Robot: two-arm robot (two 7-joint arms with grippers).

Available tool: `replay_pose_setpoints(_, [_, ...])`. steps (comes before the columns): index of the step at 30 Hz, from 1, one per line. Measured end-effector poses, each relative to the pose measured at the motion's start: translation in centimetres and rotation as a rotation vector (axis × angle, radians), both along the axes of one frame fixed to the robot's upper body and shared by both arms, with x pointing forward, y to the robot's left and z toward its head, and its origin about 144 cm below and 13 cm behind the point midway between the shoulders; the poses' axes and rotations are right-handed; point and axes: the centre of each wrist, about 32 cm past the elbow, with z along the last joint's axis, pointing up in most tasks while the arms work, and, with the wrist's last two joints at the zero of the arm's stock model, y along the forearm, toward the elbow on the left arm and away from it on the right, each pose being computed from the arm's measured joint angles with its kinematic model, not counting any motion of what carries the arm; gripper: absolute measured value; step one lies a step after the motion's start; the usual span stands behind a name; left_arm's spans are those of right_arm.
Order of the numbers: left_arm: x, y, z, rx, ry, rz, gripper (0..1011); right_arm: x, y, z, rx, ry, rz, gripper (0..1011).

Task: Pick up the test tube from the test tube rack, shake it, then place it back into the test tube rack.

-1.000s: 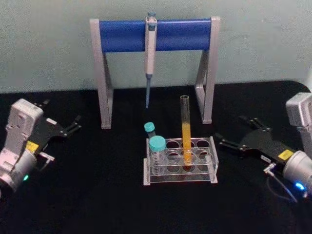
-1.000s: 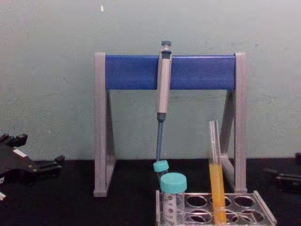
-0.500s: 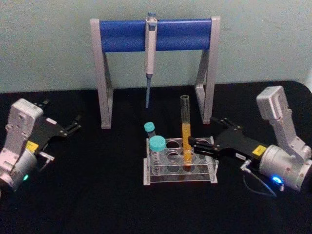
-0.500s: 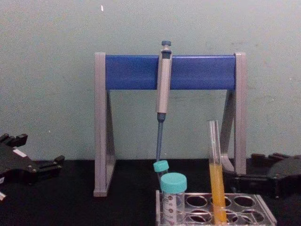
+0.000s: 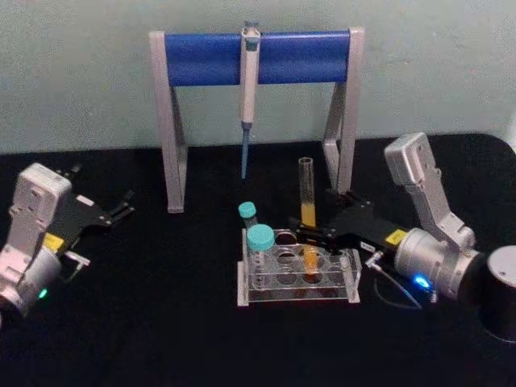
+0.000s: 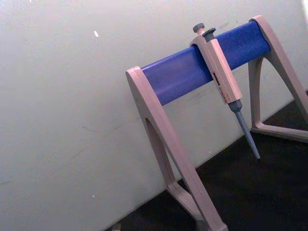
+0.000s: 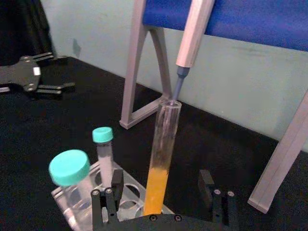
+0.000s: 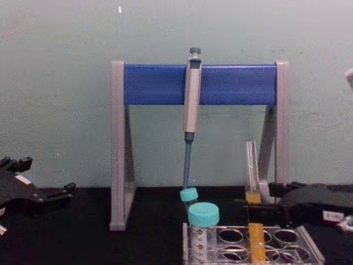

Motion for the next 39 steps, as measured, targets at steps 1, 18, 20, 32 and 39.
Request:
replay_pose_setpoints(1, [0.0, 0.0, 0.0, 0.000, 0.000, 0.000, 1001, 0.1, 0.1, 0.0, 0.001, 0.002, -0.004, 1000])
replay_pose_setpoints(18, [0.0, 0.0, 0.0, 0.000, 0.000, 0.000, 1001, 1.3, 1.4, 0.0, 0.037, 0.035, -0.030, 1000])
replay_pose_setpoints(20, [0.0, 0.0, 0.0, 0.000, 0.000, 0.000, 1001, 1.3, 1.4, 0.0, 0.038, 0.037, -0.031, 1000])
replay_pose_setpoints(32, [0.0, 0.0, 0.0, 0.000, 0.000, 0.000, 1001, 1.2, 1.4, 0.0, 0.037, 0.036, -0.029, 995])
replay_pose_setpoints(39, [0.0, 0.0, 0.0, 0.000, 0.000, 0.000, 1001, 1.2, 1.4, 0.0, 0.036, 0.035, -0.028, 810])
